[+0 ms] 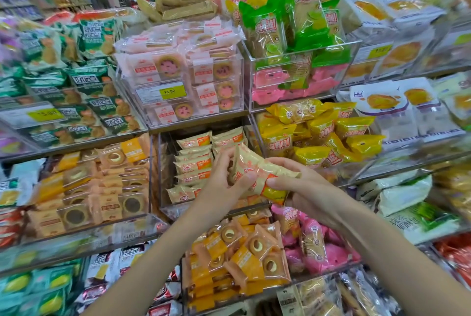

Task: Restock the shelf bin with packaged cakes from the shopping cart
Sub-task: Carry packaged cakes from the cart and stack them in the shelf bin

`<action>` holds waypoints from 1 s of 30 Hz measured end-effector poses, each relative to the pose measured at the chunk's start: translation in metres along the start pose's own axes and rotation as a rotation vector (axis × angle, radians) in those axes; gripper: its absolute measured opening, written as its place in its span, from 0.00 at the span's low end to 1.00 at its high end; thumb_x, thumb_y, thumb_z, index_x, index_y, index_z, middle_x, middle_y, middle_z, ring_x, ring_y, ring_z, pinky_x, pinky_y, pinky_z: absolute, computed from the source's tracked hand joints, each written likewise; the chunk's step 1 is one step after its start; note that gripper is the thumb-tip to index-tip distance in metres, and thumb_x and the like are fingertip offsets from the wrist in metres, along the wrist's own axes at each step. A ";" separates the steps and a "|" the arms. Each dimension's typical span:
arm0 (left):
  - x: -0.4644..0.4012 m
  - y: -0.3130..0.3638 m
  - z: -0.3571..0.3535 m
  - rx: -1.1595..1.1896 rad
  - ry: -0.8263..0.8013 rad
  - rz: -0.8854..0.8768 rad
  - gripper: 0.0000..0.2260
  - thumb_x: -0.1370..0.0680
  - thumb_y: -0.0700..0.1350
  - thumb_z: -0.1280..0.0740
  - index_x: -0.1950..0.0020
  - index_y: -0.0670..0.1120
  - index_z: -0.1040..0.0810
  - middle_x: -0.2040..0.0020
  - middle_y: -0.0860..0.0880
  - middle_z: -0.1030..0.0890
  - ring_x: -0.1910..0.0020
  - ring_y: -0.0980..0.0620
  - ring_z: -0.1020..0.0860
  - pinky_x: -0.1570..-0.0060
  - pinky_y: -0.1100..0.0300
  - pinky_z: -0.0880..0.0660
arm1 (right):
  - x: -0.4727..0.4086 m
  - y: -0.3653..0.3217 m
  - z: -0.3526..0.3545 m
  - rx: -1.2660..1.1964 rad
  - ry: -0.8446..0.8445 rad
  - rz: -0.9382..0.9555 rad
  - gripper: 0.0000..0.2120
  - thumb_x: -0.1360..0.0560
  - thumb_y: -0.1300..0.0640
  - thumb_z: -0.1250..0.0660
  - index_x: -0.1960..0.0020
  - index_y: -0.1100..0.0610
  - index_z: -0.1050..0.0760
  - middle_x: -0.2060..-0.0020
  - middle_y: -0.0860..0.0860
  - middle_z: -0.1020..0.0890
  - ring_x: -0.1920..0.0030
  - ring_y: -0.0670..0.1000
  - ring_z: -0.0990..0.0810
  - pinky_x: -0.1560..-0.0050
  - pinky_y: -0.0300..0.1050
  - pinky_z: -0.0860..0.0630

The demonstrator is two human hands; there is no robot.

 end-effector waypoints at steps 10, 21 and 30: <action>-0.022 0.030 0.019 -0.968 -0.396 -0.248 0.22 0.29 0.60 0.32 0.45 0.57 0.42 0.36 0.57 0.32 0.39 0.60 0.33 0.42 0.64 0.33 | 0.000 -0.018 -0.003 0.656 0.039 0.210 0.34 0.32 0.55 0.25 0.32 0.43 0.37 0.48 0.44 0.23 0.56 0.39 0.20 0.61 0.33 0.24; -0.029 0.008 0.031 -0.711 -0.463 -0.136 0.13 0.27 0.61 0.34 0.56 0.62 0.38 0.58 0.62 0.32 0.63 0.61 0.33 0.64 0.66 0.36 | -0.032 -0.023 -0.005 0.491 0.080 0.222 0.30 0.31 0.51 0.26 0.32 0.46 0.33 0.48 0.40 0.26 0.57 0.28 0.24 0.66 0.25 0.27; -0.060 -0.013 0.073 -0.732 -0.314 -0.049 0.11 0.28 0.57 0.33 0.58 0.57 0.35 0.57 0.52 0.27 0.60 0.57 0.29 0.61 0.56 0.31 | -0.061 -0.025 0.001 0.852 0.232 0.458 0.19 0.22 0.48 0.39 0.34 0.55 0.29 0.45 0.46 0.22 0.44 0.44 0.24 0.48 0.39 0.24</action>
Point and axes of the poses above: each hand's wrist, its own x-axis away from the middle knuckle, its own z-axis out of the back of the hand, y = z × x, the point moved 5 cm from there along -x, towards the middle knuckle
